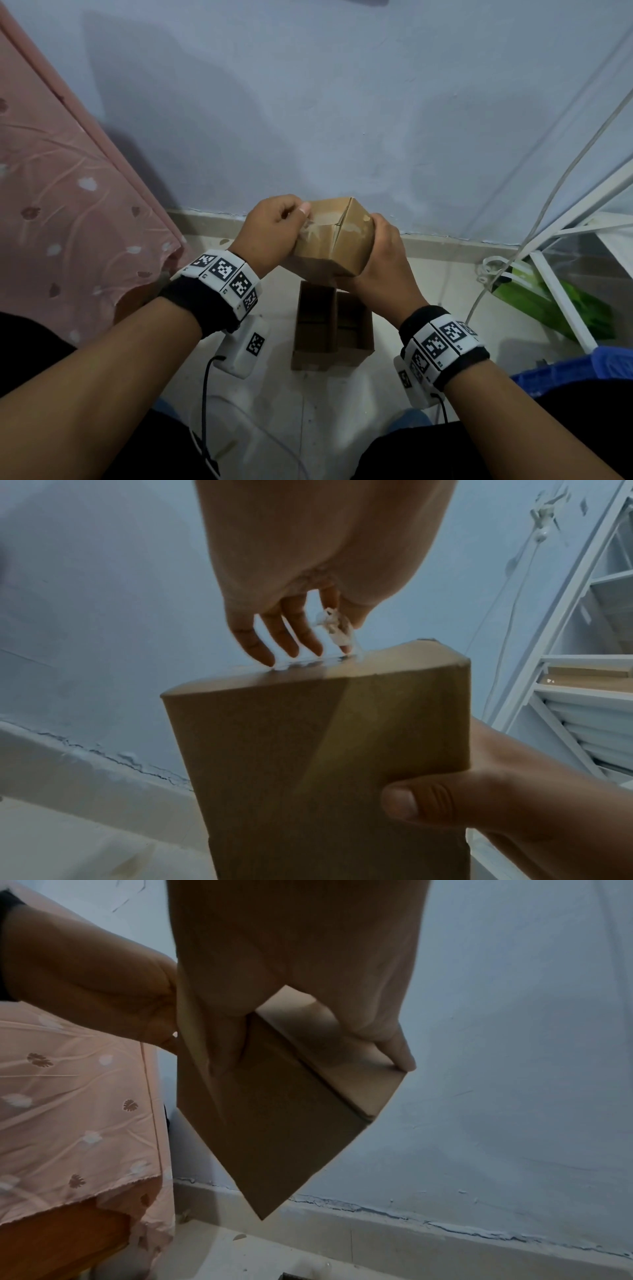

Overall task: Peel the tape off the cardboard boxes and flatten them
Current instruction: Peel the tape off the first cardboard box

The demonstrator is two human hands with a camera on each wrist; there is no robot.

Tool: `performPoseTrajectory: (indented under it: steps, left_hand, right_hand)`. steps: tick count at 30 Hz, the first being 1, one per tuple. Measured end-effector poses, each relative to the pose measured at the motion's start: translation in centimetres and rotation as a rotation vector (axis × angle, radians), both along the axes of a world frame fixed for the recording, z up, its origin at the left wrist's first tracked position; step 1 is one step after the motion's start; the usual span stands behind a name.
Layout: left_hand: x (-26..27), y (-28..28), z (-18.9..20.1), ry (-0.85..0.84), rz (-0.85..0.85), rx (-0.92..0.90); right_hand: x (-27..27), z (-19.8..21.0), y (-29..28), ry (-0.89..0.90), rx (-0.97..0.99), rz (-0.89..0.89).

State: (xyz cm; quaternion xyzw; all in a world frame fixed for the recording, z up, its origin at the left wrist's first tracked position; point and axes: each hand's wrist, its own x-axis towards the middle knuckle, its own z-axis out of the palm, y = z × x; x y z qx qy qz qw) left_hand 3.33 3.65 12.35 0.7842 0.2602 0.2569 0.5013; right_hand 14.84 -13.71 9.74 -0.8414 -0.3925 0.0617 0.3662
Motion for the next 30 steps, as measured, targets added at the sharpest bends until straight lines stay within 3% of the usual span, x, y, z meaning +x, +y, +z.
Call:
performPoseTrajectory:
  steps: [5,10,13,18,22,30]
  left_hand:
    - [-0.9,0.4,0.2,0.317,0.174,0.032]
    - [-2.0,1.4,0.7,0.29,0.143,-0.174]
    - [-2.0,1.3,1.3,0.287,0.204,-0.041]
    - [-2.0,0.9,2.1,0.395,0.317,0.212]
    - [-2.3,0.5,1.8,0.482,0.314,0.397]
    - [-2.1,0.7,1.3,0.567,0.277,0.501]
  right_hand:
    - [-0.1,0.3,0.3,0.129,0.032,0.049]
    - [-0.4,1.3,0.5,0.139,0.074,0.09]
    - [-0.7,1.4,0.6,0.119,0.076,0.104]
    - [-1.5,2.5,0.7,-0.087,0.141,0.123]
    - [-1.7,2.7,1.1,-0.162,-0.116,0.226]
    - [-2.0,1.2,1.4,-0.079,-0.144,0.209]
